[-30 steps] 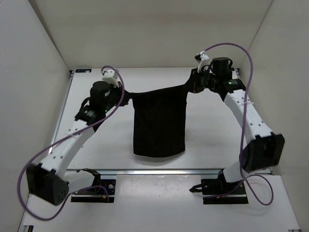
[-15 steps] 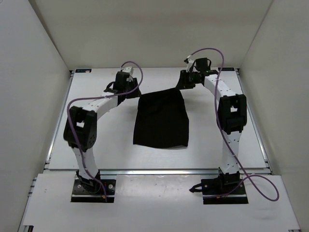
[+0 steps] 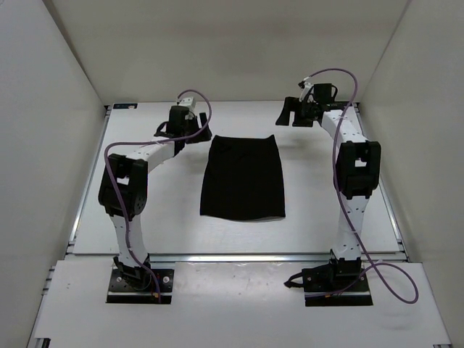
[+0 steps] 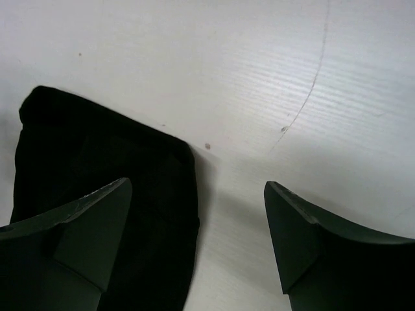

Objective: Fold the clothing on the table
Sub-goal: Fold the skirt

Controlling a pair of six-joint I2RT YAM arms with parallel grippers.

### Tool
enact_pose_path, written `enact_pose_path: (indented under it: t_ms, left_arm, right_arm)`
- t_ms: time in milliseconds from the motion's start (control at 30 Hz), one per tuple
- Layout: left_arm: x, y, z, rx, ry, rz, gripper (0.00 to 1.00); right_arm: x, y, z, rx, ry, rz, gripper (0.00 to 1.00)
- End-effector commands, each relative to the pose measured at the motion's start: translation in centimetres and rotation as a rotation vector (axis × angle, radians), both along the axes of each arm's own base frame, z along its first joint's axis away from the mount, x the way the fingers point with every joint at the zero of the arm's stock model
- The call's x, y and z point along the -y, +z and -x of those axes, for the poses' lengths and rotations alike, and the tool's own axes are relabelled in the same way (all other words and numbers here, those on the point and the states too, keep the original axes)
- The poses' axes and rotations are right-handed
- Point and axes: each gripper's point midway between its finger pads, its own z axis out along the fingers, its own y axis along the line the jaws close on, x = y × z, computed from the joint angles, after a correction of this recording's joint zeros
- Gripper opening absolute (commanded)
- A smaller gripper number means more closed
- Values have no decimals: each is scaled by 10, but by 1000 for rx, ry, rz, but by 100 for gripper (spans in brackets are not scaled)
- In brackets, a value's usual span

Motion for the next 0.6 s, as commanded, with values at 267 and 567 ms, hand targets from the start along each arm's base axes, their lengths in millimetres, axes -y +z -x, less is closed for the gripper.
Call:
enact_pose_path:
  t_ms: [267, 567]
  left_arm:
    - [41, -10, 10, 63, -165, 63, 82]
    - [44, -31, -7, 9, -151, 88, 76]
  right_arm:
    - [-60, -18, 15, 5, 100, 15, 78]
    - [-43, -48, 5, -57, 23, 97, 70]
